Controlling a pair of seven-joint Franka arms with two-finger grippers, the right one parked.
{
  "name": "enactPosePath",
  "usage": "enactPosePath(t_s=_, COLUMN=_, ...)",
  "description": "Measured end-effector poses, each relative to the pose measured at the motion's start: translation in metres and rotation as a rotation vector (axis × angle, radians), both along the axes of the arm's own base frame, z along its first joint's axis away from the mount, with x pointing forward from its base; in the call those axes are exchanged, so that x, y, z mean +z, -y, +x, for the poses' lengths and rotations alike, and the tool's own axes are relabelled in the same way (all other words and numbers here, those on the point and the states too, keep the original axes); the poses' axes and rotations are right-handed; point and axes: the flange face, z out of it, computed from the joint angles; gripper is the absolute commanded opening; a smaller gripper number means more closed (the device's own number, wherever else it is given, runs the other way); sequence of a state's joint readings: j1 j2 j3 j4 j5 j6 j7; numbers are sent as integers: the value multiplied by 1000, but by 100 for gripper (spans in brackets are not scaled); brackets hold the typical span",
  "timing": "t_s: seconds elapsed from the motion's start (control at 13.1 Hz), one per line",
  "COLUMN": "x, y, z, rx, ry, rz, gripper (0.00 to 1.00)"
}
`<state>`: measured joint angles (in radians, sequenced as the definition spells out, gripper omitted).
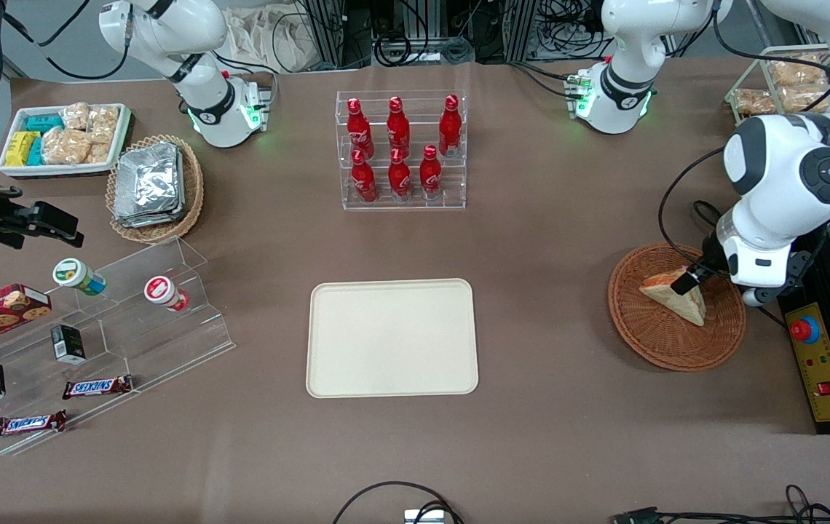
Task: Place sandwich from basket to tray
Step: 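Move the left gripper over the wrapped sandwich in the wicker basket and lower, then close the left gripper on the wrapped sandwich's edge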
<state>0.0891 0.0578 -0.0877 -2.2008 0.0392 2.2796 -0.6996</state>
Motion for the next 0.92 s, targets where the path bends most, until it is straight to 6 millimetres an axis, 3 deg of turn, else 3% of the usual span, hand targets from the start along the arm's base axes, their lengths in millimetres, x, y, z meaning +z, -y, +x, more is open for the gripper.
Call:
enactPosePath(t_s=0.31, x=-19, y=-24, z=-5, rx=86, ry=7, rz=-4, gripper=100)
enactPosePath(t_s=0.92, x=-85, y=-21, z=-10, rx=213, ry=-19, rz=-18, gripper=100)
